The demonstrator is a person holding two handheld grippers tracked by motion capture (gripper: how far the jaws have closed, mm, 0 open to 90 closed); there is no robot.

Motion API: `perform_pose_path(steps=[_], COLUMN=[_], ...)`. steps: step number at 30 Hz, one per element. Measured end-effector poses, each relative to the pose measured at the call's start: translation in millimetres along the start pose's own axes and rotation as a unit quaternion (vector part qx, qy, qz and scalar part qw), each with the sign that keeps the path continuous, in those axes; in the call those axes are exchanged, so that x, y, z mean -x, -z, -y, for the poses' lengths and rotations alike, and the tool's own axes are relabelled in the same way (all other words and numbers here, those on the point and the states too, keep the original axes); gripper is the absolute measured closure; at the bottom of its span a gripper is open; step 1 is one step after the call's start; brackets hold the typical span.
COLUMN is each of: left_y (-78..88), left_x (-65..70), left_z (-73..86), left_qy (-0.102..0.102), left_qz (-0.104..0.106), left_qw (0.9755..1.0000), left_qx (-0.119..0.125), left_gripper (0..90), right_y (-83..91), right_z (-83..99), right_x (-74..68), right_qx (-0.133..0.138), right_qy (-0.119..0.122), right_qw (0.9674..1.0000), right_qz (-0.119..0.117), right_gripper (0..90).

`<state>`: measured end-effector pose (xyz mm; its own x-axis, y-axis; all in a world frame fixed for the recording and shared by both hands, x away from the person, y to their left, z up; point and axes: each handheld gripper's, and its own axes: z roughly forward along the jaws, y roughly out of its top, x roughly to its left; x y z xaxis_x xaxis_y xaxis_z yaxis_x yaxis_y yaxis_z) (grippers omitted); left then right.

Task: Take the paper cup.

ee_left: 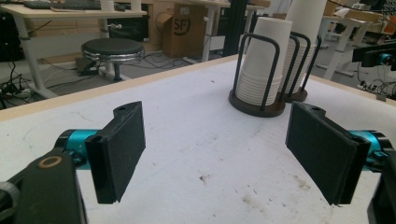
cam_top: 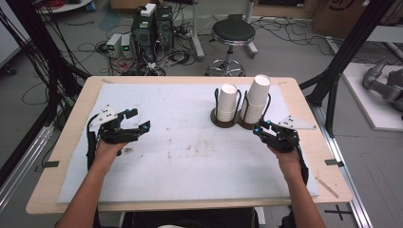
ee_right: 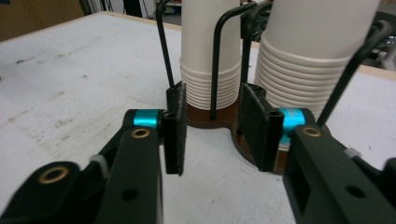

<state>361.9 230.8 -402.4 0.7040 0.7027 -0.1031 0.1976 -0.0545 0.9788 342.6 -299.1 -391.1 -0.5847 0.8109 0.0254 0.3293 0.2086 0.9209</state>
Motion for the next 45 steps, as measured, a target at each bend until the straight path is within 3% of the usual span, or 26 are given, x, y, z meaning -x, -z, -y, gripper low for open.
perform_pose_path(steps=[8, 16, 22, 33, 45], left_y=[1.0, -2.8, -5.7, -7.2, -11.1], left_x=[1.3, 4.9, 7.4, 5.6, 7.9], left_z=[2.2, 3.5, 4.0, 5.1, 4.0], left_qy=[0.004, 0.003, 0.0, 0.002, -0.002], left_qz=[-0.002, 0.005, 0.009, 0.006, 0.006], left_qw=[1.0, 1.0, 0.9999, 0.9999, 0.9999], left_qx=[-0.002, -0.006, -0.009, -0.009, -0.011], left_gripper=[19.9, 19.9, 19.9, 20.0, 20.1], right_y=[-6.3, -15.6, -37.1, -76.1, -110.1], right_z=[-5.9, -15.3, -24.9, -22.7, -17.8], right_x=[-10.9, -20.7, -26.9, -26.8, -28.1], right_qx=[0.013, 0.018, 0.003, -0.051, -0.087], right_qy=[0.034, 0.054, 0.062, 0.052, 0.006], right_qw=[0.9993, 0.9984, 0.9981, 0.9973, 0.996], right_qz=[0.011, 0.0, -0.004, 0.014, 0.02], right_gripper=[86.9, 90.0, 90.0, 90.0, 90.0])
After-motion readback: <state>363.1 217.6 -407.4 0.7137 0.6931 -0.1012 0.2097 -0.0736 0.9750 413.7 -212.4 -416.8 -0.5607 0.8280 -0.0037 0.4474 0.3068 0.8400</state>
